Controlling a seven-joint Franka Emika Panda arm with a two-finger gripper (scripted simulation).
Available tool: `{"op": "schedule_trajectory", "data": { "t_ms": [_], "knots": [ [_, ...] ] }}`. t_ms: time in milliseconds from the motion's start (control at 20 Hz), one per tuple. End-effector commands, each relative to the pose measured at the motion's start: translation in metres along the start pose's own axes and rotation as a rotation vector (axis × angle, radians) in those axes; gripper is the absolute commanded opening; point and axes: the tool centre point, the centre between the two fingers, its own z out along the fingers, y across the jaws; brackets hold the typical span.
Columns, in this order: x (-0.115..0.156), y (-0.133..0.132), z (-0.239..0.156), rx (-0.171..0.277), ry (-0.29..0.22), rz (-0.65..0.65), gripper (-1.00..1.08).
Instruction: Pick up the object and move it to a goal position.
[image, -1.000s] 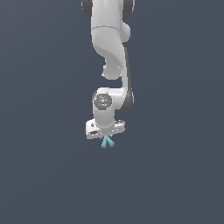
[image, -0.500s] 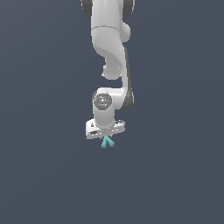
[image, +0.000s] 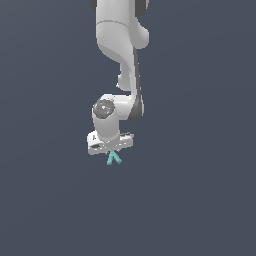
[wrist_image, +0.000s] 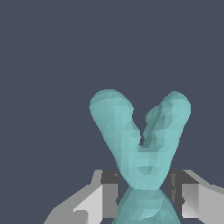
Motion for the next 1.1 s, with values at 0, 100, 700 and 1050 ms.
{"op": "schedule_trajectory", "data": {
  "t_ms": [0, 100, 700, 1050],
  "knots": [
    [-0.011, 0.02, -0.01, -0.001, 0.001, 0.002, -1.0],
    [-0.022, 0.039, -0.019, -0.001, 0.001, 0.002, -1.0],
    [-0.067, 0.125, -0.062, 0.0, 0.001, 0.001, -1.0],
    [-0.069, 0.132, -0.065, -0.001, 0.001, 0.001, -1.0]
  ]
}}
